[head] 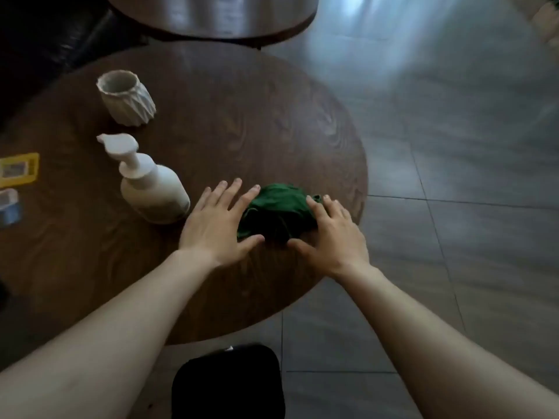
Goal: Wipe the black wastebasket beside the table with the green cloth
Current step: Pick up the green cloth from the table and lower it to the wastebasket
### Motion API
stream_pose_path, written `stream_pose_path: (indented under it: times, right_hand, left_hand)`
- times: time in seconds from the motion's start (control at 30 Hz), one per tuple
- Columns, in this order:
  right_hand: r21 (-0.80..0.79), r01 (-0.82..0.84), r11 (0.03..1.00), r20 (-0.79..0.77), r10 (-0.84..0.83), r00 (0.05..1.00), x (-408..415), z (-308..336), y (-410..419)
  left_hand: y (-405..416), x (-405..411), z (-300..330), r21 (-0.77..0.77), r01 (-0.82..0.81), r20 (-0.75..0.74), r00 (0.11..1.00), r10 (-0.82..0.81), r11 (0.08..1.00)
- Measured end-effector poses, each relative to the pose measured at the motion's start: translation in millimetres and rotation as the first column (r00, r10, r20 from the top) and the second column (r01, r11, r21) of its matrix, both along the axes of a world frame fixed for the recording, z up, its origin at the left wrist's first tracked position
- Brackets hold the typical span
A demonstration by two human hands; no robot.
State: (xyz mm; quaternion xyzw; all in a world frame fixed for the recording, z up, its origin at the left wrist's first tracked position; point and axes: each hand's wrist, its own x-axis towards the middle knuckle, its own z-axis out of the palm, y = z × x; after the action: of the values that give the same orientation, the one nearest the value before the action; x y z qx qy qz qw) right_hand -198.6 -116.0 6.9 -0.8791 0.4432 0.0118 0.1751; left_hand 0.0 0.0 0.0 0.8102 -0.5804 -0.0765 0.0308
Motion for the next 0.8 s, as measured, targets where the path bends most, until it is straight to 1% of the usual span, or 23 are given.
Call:
stream_pose_path:
  times: [0.1,0.23,0.27,0.33,0.4,0.5,0.63,0.8]
  right_hand:
    - [0.004,-0.01,1.0,0.027,0.01,1.0,10.5,-14.0,-9.3]
    - [0.124,0.005,0.992,0.027,-0.009,1.0,16.5,-28.4,-11.6]
    - [0.125,0.002,0.992,0.01,-0.003,1.0,17.0,-28.3,-11.9]
    - [0.056,0.003,0.998,0.016,-0.004,1.0,18.3,-29.3,-15.4]
    - [-0.019,0.008,1.0,0.057,-0.007,0.998,19.6,-28.5,-15.7]
    - [-0.094,0.017,0.995,0.102,-0.007,0.995,17.9,-25.7,-12.3]
    - [-0.144,-0.025,0.989,0.119,0.042,0.992,11.3,-24.3,0.1]
    - [-0.173,-0.07,0.983,0.127,0.092,0.988,-2.0,-14.1,19.2]
  left_hand:
    - [-11.5,3.9,-17.4,0.005,0.028,-0.038,0.999,-0.027,1.0]
    - [-24.0,-0.4,-35.1,0.04,0.06,-0.224,0.973,-0.05,0.997]
    - [-25.5,-1.5,-35.5,0.068,0.058,-0.258,0.965,-0.038,0.996]
    - [-27.8,-4.0,-37.5,0.058,0.024,-0.3,0.954,-0.006,0.998]
    - [-28.0,-6.2,-35.7,0.002,-0.024,-0.284,0.959,0.024,1.0]
    - [-26.4,-6.7,-27.3,-0.097,-0.062,-0.216,0.976,0.04,0.993]
    - [-20.0,-14.8,-17.4,-0.127,0.005,-0.129,0.991,-0.021,0.992]
    - [2.8,-22.4,-1.5,-0.125,0.06,-0.074,0.995,-0.07,0.99]
